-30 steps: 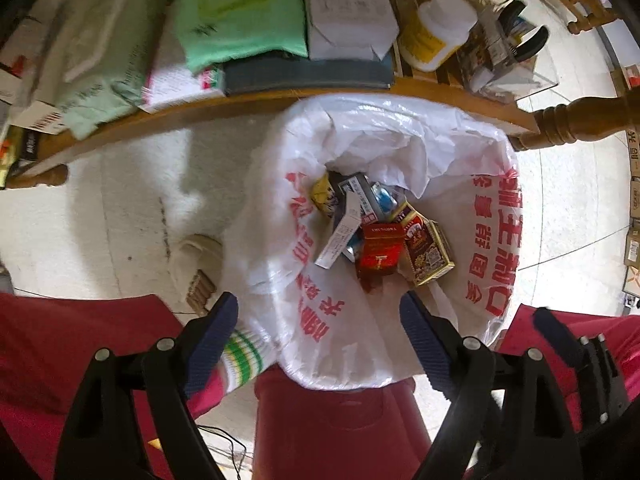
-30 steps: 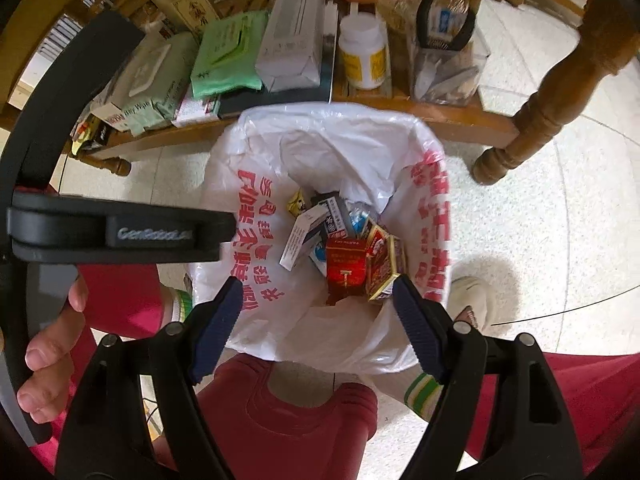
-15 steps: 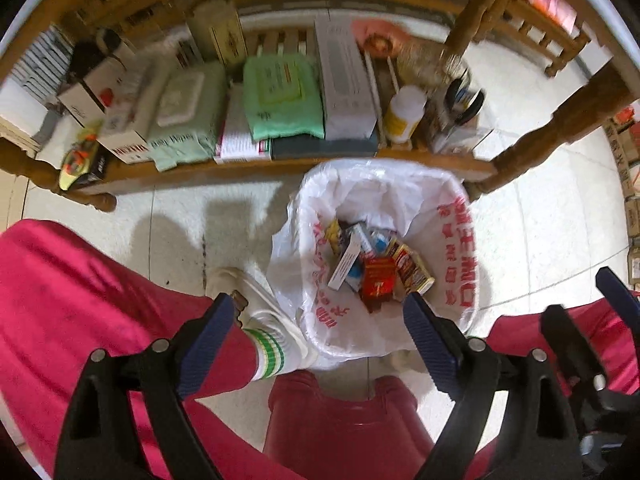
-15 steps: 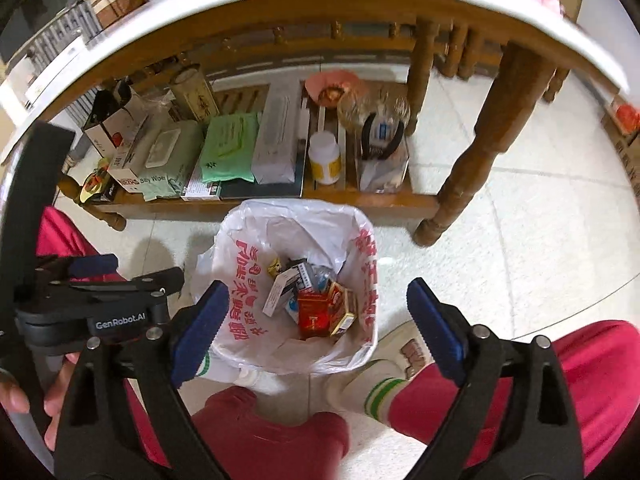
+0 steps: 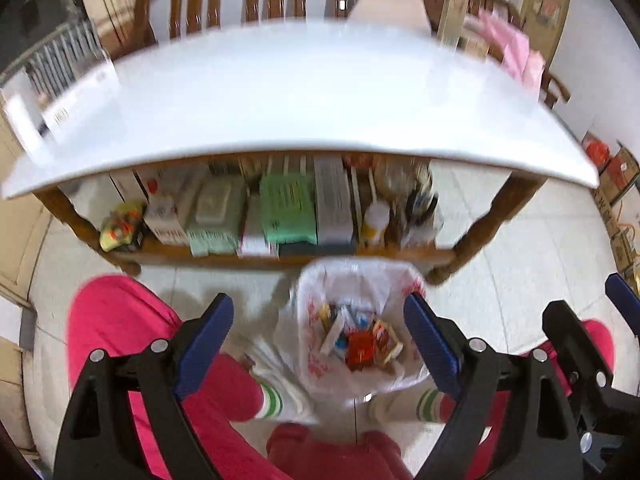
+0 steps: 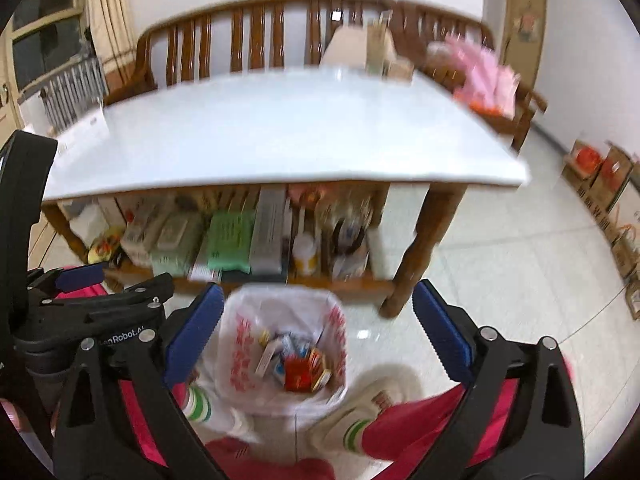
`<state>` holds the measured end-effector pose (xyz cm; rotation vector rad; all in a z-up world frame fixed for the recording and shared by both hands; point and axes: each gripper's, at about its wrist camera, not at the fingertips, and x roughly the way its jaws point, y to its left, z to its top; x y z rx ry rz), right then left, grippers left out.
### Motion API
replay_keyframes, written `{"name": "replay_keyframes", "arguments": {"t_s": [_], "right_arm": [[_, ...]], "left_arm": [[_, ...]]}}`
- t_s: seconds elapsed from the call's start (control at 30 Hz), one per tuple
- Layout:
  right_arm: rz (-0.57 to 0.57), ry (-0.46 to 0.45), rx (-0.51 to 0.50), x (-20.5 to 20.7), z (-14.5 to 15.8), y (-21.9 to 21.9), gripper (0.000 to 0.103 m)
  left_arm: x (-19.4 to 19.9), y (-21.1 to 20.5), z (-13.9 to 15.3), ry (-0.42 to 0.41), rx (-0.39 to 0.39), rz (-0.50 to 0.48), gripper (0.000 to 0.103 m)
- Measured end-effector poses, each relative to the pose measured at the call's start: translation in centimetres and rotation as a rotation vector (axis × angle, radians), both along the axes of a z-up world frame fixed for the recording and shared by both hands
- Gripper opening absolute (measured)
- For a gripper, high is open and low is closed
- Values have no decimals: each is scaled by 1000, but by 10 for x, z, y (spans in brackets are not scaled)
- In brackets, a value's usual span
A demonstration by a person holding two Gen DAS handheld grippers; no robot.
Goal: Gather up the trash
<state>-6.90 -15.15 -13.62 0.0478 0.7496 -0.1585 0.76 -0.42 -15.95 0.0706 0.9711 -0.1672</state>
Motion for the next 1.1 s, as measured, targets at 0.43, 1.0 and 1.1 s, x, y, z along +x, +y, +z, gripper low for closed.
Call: {"name": "replay_keyframes", "arguments": {"t_s": [0.43, 1.0, 1.1], "right_arm": [[-56, -285, -54, -52, 86, 9, 96], [-66, -359, -101, -75, 113, 26, 96], [-69, -358, -103, -76, 112, 27, 96]], "left_arm": [[-50, 15, 90, -341, -53, 72, 93], [-67, 26, 115, -380, -65, 82, 95], [-66, 25, 115, -375, -55, 85, 95]]}}
